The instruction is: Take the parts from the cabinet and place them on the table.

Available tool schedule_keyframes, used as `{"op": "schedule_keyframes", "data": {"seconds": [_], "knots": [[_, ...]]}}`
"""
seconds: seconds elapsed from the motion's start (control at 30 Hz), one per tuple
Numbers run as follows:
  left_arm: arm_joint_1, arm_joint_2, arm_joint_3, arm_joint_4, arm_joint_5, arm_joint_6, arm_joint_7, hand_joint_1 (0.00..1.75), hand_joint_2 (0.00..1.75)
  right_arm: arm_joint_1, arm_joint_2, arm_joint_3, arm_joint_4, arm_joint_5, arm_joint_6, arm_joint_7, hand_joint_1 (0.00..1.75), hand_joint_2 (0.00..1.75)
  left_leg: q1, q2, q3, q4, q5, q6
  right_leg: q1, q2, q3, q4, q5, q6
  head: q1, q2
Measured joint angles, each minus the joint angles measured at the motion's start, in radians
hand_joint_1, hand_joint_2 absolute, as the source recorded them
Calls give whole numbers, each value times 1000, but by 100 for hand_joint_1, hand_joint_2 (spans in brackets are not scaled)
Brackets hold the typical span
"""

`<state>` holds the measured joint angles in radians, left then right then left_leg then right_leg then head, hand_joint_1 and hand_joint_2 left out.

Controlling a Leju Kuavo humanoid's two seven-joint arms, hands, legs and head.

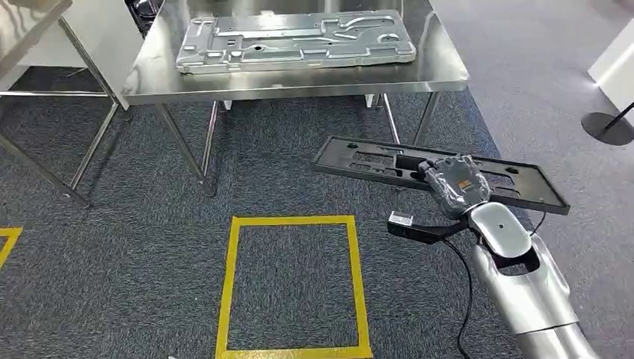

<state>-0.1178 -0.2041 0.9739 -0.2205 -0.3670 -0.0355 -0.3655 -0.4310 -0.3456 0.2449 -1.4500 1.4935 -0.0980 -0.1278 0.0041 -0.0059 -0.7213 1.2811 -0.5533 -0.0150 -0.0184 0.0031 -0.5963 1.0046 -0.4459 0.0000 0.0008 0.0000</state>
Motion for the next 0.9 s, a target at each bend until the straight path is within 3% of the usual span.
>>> {"op": "schedule_keyframes", "data": {"seconds": [0.07, 0.1, 0.13, 0.23, 0.3, 0.33, 0.4, 0.43, 0.47, 0.5, 0.57, 0.6, 0.63, 0.73, 0.8, 0.83, 0.9], "knots": [[-1, 0, 0, 0, 0, 0, 0, 0, 175, 0, 0, 0, 0, 0, 0, 0, 175, 175, 0, 0, 76, -169, 96, 7, 0, 2, 12, 1, -7, 5, 0, 0], [-1, 0, 0, 0, 0, 0, 0, 0, 175, -1, 0, -1, 0, 0, 0, 0, 175, 175, 0, 0, 103, -239, 115, 15, 0, 2, 15, 0, -11, 10, 0, 0], [-2, 0, 0, 0, 0, 0, 0, 0, 175, -2, 0, -2, 0, 0, 0, 0, 175, 175, -4, -1, 119, -259, 104, 18, 7, 4, 13, 5, -13, 14, 0, 0], [-1, 0, 0, 0, 0, 0, 0, 0, 175, -1, 0, -3, 0, 0, 0, 0, 175, 175, -9, -3, 115, -258, 101, 37, 4, 2, 13, -2, -11, 32, 2, 0], [-1, 0, 0, 0, 0, 0, 0, 0, 175, -2, -2, -6, -3, -1, 0, 0, 175, 175, -1, -2, 128, -276, 109, 50, 1, 1, 12, 15, -28, 42, 3, 0], [-4, 0, 0, 0, 0, 0, 0, 0, 175, -7, -3, -7, -3, -1, 0, 0, 175, 175, 0, -1, 129, -277, 108, 56, 2, 0, -15, 66, -58, 46, 8, 0], [-4, 0, 0, 0, 0, 0, 0, 0, 175, -7, -3, -10, -3, -1, 1, 1, 175, 175, -2, -1, 129, -276, 106, 59, 1, 0, -100, 232, -128, 52, 7, 0], [-3, 0, 0, 0, 0, 0, 0, 0, 175, -4, -3, -10, -3, -1, 2, 1, 175, 175, -3, -1, 129, -276, 105, 60, 0, 0, -139, 300, -146, 54, 6, 0], [-3, 0, 0, 0, 0, 0, 0, 0, 175, -1, -3, -10, -3, -1, 3, 1, 175, 175, -3, -1, 129, -275, 104, 60, 0, 0, -155, 320, -137, 54, 7, 0], [-3, 0, 0, 0, 0, 0, 0, 0, 175, 1, -3, -10, -3, -1, 4, 1, 175, 175, -3, -2, 131, -274, 102, 59, -1, 0, -146, 289, -105, 54, 7, 0], [-3, 0, 0, 0, 0, 0, 0, 0, 175, -3, -3, -10, -3, -1, 4, 1, 175, 175, -3, -3, 137, -270, 95, 55, -1, -1, -69, 115, -6, 48, 7, 0], [-3, 0, 0, 0, 0, -1, 0, 0, 175, -5, -3, -11, -3, -2, 4, 1, 175, 175, -3, -3, 140, -268, 90, 51, -1, -2, -30, 32, 28, 43, 7, 0], [-4, 0, 0, 0, 0, -1, 0, 0, 175, -8, -3, -11, -3, -2, 4, 1, 175, 175, -11, -4, 137, -262, 86, 46, 8, -3, -18, 8, 11, 38, 7, 0], [-3, 0, 0, 0, 0, -1, 0, 0, 175, -6, -3, -11, -3, -2, 4, 1, 175, 175, -9, -3, 141, -270, 84, 32, 10, 0, -20, 7, 10, 21, 6, 0], [-5, 0, 0, 0, 0, -1, -1, 0, 175, -6, -3, -11, -4, -2, 4, 1, 175, 175, -10, -2, 141, -258, 70, 21, -2, -2, -10, -4, 14, 10, 6, 0], [-5, 0, 0, 0, 0, -1, -2, 0, 175, -8, -3, -11, -6, -2, 4, 1, 175, 175, -10, -1, 125, -218, 44, 16, -2, -2, -7, -5, 11, 4, 3, 0], [-4, 0, 0, 0, 0, -1, -2, 0, 175, -7, -3, -11, -6, -2, 4, 1, 175, 175, -4, -1, 44, -54, -29, 10, 0, -3, -4, -5, 8, -2, 1, 0]]}}
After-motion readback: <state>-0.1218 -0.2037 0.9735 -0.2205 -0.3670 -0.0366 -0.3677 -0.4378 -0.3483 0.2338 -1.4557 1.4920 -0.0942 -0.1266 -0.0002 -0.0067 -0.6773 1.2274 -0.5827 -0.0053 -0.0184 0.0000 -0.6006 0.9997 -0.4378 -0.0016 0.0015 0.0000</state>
